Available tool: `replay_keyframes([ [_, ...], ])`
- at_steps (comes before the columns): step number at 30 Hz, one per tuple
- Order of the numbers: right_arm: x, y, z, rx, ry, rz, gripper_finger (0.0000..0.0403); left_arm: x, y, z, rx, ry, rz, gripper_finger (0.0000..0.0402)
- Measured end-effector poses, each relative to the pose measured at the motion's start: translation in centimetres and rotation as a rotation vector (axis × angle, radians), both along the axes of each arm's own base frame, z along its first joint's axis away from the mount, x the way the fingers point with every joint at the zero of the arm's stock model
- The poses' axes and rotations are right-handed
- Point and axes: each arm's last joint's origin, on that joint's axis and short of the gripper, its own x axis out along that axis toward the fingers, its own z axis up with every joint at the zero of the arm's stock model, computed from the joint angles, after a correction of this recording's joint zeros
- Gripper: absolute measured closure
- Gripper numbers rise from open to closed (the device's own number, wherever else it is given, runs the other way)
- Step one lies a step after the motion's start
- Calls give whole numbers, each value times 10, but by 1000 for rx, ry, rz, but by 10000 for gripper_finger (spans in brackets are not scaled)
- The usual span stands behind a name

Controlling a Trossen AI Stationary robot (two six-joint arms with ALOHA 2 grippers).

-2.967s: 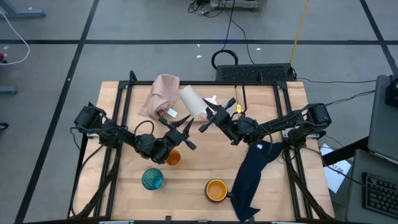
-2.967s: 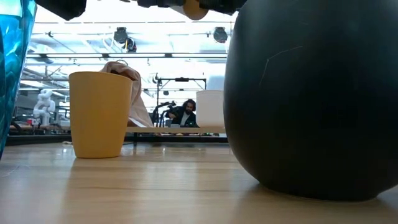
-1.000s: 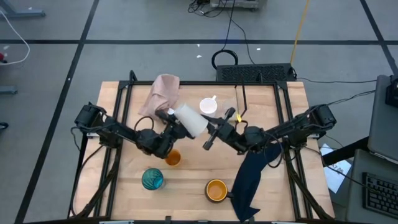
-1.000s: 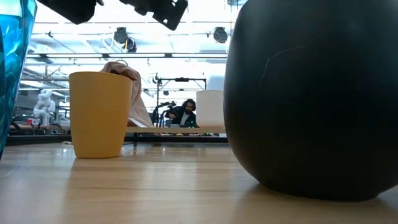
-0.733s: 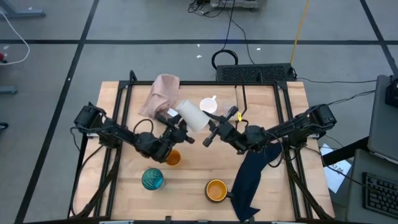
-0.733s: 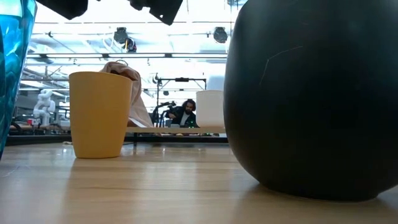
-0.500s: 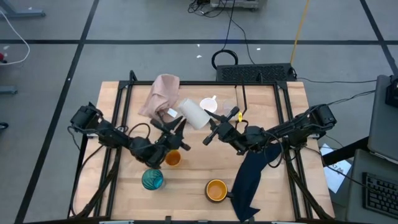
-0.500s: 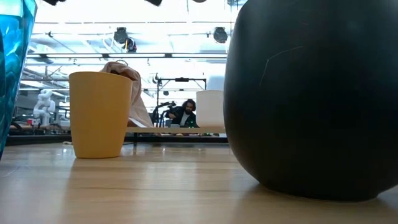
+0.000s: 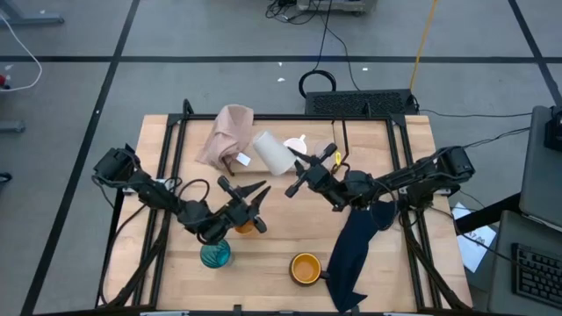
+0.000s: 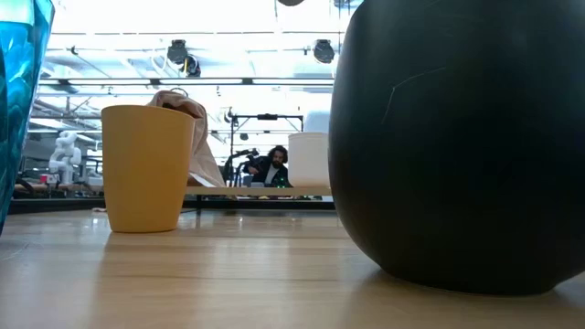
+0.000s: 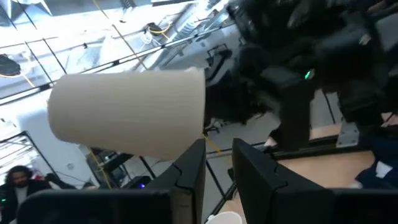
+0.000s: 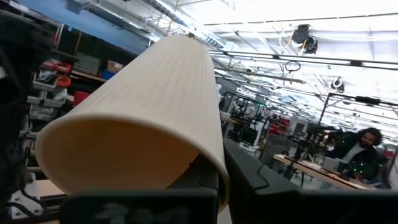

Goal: Stack small to large cups/mugs on shelf
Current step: Put the light brown cup on the shelf

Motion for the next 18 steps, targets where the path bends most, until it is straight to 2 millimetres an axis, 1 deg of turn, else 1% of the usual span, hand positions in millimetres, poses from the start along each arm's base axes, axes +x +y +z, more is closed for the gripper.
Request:
replay_keyframes([
  [5, 2, -8, 1, 25, -46, 40, 403, 1, 4, 0, 4, 14, 35, 321],
  [10, 4, -18, 1, 66, -103, 105, 403, 9, 15, -7, 8, 38, 91, 321],
  [14, 6, -25, -1, 93, -109, 117, 403, 13, 25, -6, -8, 18, 107, 321],
  [18, 7, -27, -1, 109, -119, 157, 403, 17, 32, -9, 2, 39, 146, 321],
])
